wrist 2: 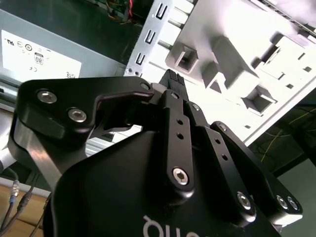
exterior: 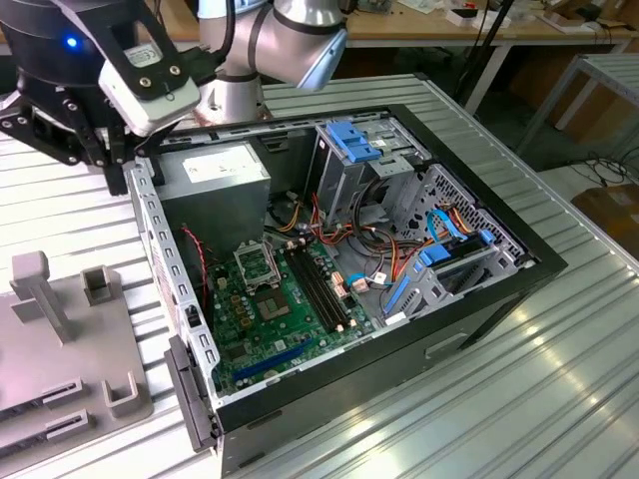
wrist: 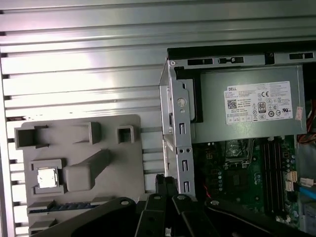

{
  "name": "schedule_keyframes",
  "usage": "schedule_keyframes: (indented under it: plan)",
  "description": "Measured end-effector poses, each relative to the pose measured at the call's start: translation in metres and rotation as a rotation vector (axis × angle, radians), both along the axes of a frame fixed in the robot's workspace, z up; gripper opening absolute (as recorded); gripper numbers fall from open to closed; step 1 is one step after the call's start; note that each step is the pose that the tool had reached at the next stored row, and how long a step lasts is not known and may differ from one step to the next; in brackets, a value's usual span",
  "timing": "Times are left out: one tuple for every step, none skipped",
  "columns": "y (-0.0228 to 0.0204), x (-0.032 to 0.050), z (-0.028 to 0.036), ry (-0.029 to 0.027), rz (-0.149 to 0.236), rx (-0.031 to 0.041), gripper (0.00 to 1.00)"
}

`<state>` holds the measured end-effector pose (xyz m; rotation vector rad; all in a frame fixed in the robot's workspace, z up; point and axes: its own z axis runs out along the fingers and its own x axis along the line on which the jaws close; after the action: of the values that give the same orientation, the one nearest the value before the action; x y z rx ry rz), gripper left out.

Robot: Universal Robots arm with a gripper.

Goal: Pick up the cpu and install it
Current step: 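Reach for the cpu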

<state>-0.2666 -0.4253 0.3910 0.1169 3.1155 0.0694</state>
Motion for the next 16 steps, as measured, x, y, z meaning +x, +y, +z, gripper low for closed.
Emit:
schedule_keyframes:
  plan:
    - [0.0,-0.002,0.0,0.0008,0.0,0.0,0.11]
    - [0.0,-0.0042,0.0,0.0011,0.0,0.0,0.11]
    - [0.0,-0.0083,0.0,0.0015,0.0,0.0001,0.11]
    - [0.0,-0.0116,0.0,0.0021,0.0,0.0002,0.11]
    - [0.0,-0.0165,-0.0002,0.0025,0.0,0.0005,0.11]
    - [-0.0001,-0.0204,-0.0003,0.0028,0.0,0.0007,0.11]
    - [0.0,-0.0266,-0.0004,0.0033,0.0,0.0011,0.11]
    - [-0.0002,-0.0386,-0.0007,0.0043,0.0,0.0019,0.11]
    - [-0.0003,-0.0452,-0.0009,0.0046,0.0,0.0022,0.11]
    - [-0.0003,-0.0509,-0.0012,0.0048,0.0,0.0026,0.11]
    - [-0.0003,-0.0552,-0.0013,0.0051,0.0,0.0028,0.11]
    - [-0.0003,-0.0612,-0.0015,0.006,0.0,0.003,0.11]
    - [-0.0003,-0.0651,-0.0016,0.0067,0.0,0.0031,0.11]
    - [-0.0003,-0.0696,-0.0018,0.0076,0.0,0.0032,0.11]
    - [-0.0003,-0.074,-0.0019,0.0087,0.0,0.0033,0.11]
    - [-0.0003,-0.0769,-0.002,0.013,0.0,0.0033,0.11]
